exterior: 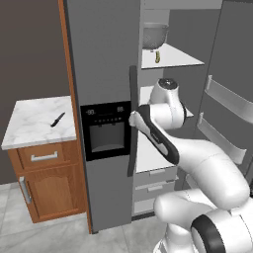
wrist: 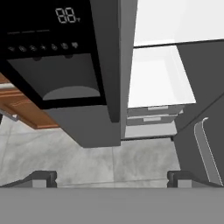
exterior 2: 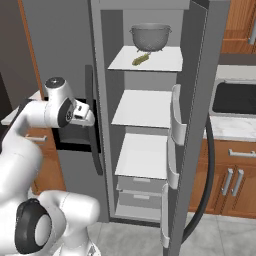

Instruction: Retrieve the butter from the fridge and place it on a plate on the dining table. Then retrieve the butter knife by the fridge and place it near the plate.

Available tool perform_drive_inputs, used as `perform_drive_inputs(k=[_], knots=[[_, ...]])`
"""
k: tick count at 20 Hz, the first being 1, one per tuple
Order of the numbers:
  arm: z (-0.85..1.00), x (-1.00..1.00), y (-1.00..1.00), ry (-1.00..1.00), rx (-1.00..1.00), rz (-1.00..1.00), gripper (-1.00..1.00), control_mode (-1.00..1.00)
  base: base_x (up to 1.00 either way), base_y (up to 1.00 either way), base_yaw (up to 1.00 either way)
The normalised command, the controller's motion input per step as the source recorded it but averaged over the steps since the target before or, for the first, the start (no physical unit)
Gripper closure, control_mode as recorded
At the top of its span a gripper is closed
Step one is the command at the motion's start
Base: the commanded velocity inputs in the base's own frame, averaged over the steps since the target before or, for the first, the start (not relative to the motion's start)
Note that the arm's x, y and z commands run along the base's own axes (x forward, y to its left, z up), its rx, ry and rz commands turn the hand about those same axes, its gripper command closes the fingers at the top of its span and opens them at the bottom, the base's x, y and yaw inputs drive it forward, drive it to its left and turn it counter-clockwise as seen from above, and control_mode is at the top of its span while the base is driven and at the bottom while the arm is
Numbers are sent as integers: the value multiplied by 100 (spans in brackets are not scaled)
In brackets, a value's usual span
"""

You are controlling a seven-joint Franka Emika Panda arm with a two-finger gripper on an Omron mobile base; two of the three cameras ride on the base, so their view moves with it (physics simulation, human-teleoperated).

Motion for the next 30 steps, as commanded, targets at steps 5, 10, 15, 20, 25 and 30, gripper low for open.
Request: perform_drive_inputs(k=[5,10,15,20,25,30], knots=[[3,46,2,-7,-6,-2,-100,-100,0,0,0],[0,47,5,-13,-1,0,-100,-100,0,0,0],[0,41,-1,-19,4,1,-100,-100,0,0,0],[0,46,0,-10,1,0,-100,-100,0,0,0],[0,53,0,0,0,0,-100,-100,0,0,0],[0,37,0,0,0,0,-100,-100,0,0,0]])
